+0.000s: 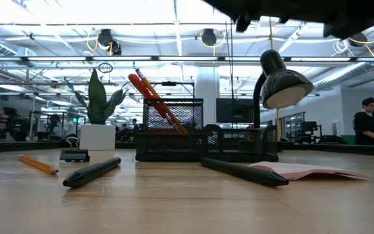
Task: Pick and place office supplies into organizer
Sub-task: Put the orange pencil into the desk organizer
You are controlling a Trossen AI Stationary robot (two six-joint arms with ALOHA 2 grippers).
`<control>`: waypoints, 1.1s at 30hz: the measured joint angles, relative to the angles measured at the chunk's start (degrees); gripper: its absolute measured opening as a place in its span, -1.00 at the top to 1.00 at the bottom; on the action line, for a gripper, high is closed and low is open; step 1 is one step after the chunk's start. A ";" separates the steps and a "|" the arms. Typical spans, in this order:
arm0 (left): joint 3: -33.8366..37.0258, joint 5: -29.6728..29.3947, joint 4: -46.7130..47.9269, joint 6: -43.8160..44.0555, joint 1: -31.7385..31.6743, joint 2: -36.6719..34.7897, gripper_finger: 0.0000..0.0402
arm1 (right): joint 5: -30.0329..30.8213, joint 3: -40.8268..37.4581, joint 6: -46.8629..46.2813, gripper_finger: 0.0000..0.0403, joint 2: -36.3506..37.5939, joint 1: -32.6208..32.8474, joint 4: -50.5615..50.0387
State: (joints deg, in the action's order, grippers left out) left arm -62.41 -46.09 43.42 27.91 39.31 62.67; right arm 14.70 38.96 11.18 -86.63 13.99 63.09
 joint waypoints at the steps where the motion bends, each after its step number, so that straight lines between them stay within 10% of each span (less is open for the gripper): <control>1: 0.00 -0.02 -0.02 0.05 -0.02 0.02 0.37 | 0.01 0.00 0.35 0.49 0.31 0.49 0.02; 33: 0.00 7.26 -0.39 11.21 0.57 2.00 0.37 | 0.18 0.04 4.28 0.44 10.01 13.85 -9.67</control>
State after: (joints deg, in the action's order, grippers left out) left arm -62.41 -38.83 43.03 39.13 39.88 64.68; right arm 14.88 39.00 15.46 -76.62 27.84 53.42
